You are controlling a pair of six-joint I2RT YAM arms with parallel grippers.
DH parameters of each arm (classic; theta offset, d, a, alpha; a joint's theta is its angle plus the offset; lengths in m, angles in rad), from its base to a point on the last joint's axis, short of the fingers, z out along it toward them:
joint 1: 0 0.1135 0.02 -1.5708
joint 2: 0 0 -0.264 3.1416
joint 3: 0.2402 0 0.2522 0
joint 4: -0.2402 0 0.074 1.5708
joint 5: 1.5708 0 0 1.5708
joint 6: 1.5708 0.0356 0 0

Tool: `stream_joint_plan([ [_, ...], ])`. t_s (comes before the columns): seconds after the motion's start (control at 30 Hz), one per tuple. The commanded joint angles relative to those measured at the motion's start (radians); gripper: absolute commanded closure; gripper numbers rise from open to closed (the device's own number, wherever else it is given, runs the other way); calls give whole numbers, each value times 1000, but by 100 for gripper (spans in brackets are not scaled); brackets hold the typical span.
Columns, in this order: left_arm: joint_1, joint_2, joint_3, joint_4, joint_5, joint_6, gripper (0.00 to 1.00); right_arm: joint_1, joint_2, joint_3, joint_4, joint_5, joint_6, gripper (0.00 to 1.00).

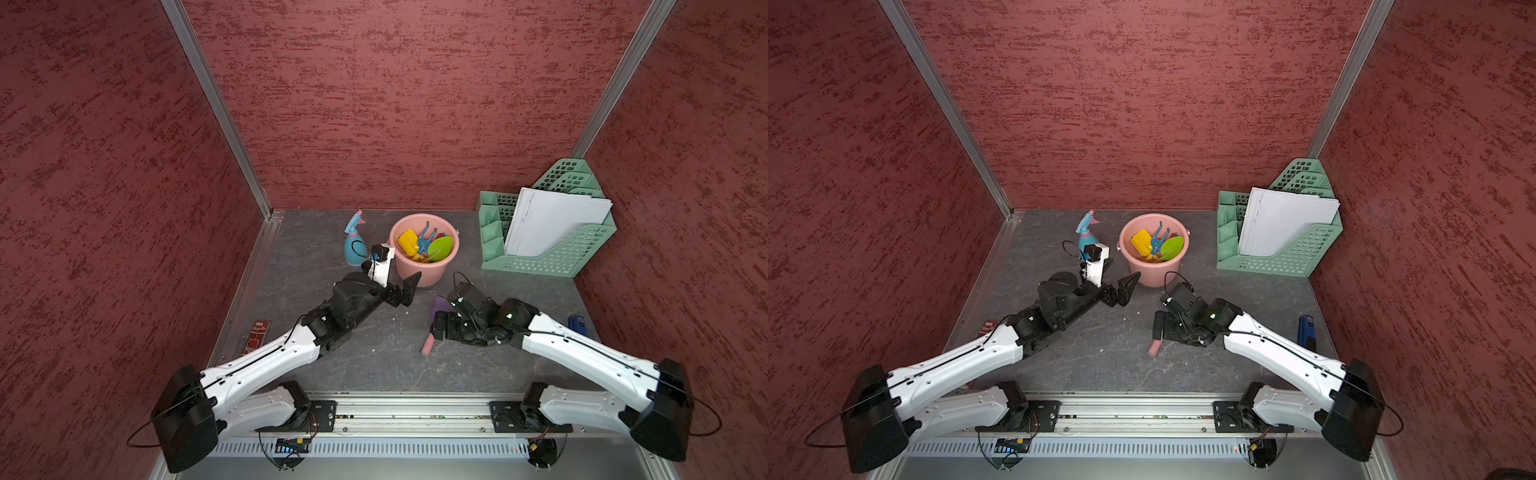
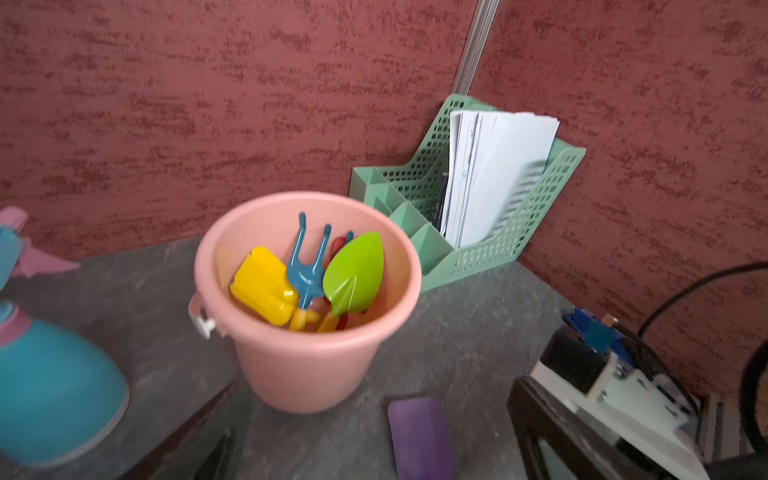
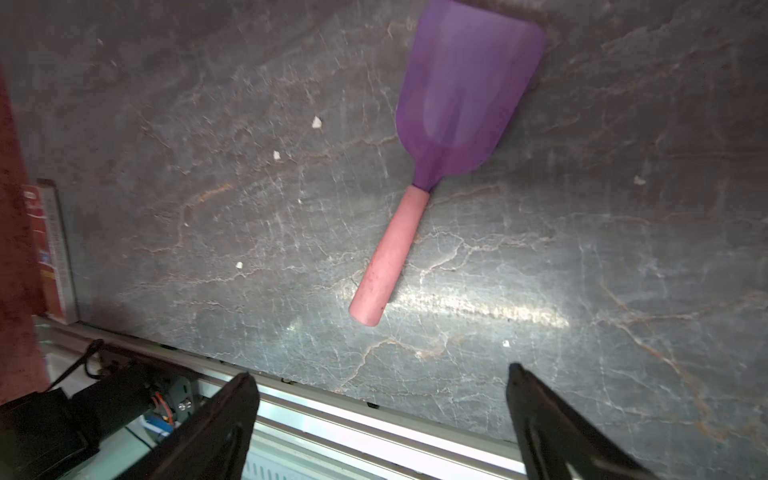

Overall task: Organize the gardening tools
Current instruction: Place the gardening tool in the container, then pick up the gardening tool from the center of the board.

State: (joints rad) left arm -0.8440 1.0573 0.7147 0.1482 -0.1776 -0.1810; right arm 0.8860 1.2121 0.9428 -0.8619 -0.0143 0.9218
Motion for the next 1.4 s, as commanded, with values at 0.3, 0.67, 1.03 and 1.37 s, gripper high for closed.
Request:
stream_joint_plan([
  [0.3,-89,-268,-49,-432,-211,-164,0,31,213,78,10,54,90,7],
  [0.67,-140,-359,-86,-508,-261,-220,0,19,433,148,125,14,123,33],
  [1.03,-167,-416,-73,-579,-285,-232,0,-36,462,65,188,-13,157,47],
  [1.37,-169,-386,-63,-572,-291,-222,0,-59,505,45,219,-47,151,70],
])
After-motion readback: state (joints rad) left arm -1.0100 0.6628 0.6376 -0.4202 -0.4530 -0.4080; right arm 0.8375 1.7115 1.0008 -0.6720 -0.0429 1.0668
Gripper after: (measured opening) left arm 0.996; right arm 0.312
